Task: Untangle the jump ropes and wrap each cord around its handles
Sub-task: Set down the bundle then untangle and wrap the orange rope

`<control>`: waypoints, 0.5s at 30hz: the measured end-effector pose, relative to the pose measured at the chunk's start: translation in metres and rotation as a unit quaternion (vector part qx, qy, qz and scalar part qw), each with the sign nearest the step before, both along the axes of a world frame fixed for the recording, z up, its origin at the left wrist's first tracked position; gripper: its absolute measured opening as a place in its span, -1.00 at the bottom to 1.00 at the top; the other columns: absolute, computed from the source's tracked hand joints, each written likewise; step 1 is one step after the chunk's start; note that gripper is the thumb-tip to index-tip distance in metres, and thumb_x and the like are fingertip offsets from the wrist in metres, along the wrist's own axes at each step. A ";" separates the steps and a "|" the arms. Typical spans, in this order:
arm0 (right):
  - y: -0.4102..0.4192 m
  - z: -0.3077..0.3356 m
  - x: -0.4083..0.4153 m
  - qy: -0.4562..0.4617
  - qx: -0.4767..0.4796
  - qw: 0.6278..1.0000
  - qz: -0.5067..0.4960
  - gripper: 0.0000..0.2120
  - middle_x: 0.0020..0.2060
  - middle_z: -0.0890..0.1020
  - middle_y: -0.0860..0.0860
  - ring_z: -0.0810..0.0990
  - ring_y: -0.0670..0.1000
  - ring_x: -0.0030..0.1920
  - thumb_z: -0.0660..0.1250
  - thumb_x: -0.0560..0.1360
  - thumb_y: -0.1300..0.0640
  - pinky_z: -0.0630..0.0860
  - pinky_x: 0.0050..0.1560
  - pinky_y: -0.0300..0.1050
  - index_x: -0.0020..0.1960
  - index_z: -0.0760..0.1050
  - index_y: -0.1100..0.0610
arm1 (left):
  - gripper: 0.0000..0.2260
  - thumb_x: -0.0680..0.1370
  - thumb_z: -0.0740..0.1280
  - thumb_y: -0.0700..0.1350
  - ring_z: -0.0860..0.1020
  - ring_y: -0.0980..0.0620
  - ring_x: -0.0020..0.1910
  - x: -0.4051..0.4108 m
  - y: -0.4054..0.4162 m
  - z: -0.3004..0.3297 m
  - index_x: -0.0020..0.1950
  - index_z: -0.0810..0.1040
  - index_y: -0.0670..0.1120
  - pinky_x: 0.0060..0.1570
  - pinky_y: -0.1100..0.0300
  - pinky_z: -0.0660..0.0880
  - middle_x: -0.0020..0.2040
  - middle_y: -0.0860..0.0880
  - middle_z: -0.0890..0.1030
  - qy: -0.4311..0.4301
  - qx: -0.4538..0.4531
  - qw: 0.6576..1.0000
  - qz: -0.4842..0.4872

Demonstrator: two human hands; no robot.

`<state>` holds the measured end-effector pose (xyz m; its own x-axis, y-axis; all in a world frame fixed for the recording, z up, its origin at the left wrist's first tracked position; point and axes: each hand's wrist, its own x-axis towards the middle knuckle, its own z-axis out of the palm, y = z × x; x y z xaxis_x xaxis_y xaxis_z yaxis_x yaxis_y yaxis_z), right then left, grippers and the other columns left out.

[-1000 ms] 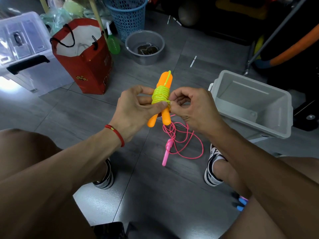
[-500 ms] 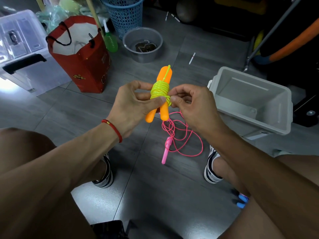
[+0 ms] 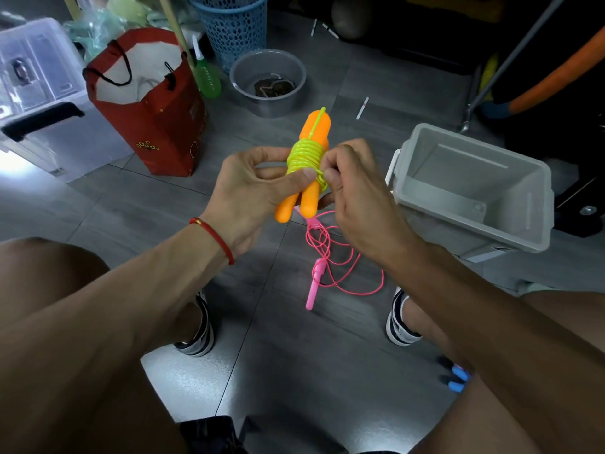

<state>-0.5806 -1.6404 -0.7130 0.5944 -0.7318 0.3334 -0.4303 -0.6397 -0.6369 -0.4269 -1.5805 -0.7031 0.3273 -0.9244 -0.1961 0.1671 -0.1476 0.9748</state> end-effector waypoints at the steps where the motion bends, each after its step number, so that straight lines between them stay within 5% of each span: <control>1: -0.001 0.000 0.000 -0.009 -0.002 1.000 0.012 -0.91 0.02 0.37 0.13 0.44 0.00 -0.10 0.14 0.60 0.36 0.46 -0.11 -0.35 -0.01 0.42 0.32 | -0.63 0.46 0.51 -0.26 0.68 -0.31 -0.07 0.001 0.000 0.001 0.22 0.53 -0.29 0.00 -0.19 0.63 -0.05 -0.27 0.70 0.009 -0.001 1.000 -0.003; 6: -0.003 -0.001 -0.003 -0.042 0.026 0.998 0.043 -0.88 0.08 0.39 0.15 0.54 0.02 -0.08 0.17 0.65 0.26 0.56 -0.04 -0.16 0.02 0.43 0.30 | -0.62 0.45 0.49 -0.28 0.70 -0.20 -0.10 0.002 0.000 0.002 0.23 0.52 -0.27 -0.05 -0.01 0.64 -0.04 -0.26 0.71 0.042 0.001 0.999 -0.001; 10: -0.001 0.003 -0.006 -0.064 0.071 0.995 0.000 -0.82 0.04 0.45 0.07 0.52 -0.04 0.02 0.39 0.57 0.09 0.57 -0.06 -0.24 -0.01 0.52 0.21 | -0.53 0.40 0.53 -0.20 0.68 -0.27 -0.03 0.000 0.001 0.000 0.26 0.51 -0.25 0.07 -0.15 0.61 -0.02 -0.25 0.71 0.045 0.007 0.999 -0.004; 15: -0.005 0.005 -0.010 -0.086 0.107 0.990 -0.021 -0.82 -0.03 0.53 0.01 0.58 -0.04 0.01 0.49 0.48 0.03 0.62 -0.08 0.01 -0.06 0.60 0.13 | -0.50 0.41 0.52 -0.27 0.67 -0.26 0.00 -0.003 0.001 -0.007 0.31 0.47 -0.27 0.14 -0.25 0.54 0.02 -0.26 0.70 0.067 0.015 0.998 0.007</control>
<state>-0.5905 -1.6458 -0.7084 0.5103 -0.8192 0.2616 -0.3274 -0.4664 -0.8218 -0.4301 -1.5799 -0.7100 0.3089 -0.9130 -0.2666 0.2981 -0.1732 0.9387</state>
